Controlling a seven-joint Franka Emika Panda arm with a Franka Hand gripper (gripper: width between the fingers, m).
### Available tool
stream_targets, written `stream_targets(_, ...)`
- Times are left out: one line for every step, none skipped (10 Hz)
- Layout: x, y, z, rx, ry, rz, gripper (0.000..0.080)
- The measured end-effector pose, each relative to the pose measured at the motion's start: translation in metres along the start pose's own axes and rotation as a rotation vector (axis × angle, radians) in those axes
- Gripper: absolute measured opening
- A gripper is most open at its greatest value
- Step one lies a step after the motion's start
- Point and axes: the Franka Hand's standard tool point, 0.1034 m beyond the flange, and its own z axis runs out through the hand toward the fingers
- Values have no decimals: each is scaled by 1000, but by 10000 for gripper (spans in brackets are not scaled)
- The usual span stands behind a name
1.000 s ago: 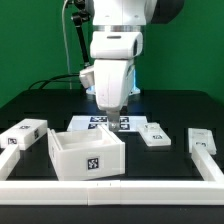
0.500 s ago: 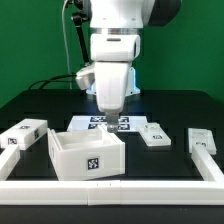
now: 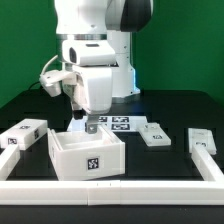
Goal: Assemble cabinet
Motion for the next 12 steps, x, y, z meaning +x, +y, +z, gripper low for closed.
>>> stream_targets(0,0,1,1,1,0,798)
stream_targets(0,-1,1,2,1,2,798)
stream_targets(0,-3,1,4,2,1,798)
stream_targets(3,-15,2,18,7,3,798)
stream_targets(9,-28,6,29,13,3,798)
stream_targets(16,-40,12,36,19,2,798)
stream_targets(24,-53,20,48,29,1,798)
stream_targets(27,-60,24,62,37,3,798)
stream_targets(30,-64,29,68,42,9,798)
stream_targets(32,-67,35,74,48,11,798)
stream_targets(34,-69,39,80,52,11,798)
stream_targets(34,-69,44,84,57,12,798)
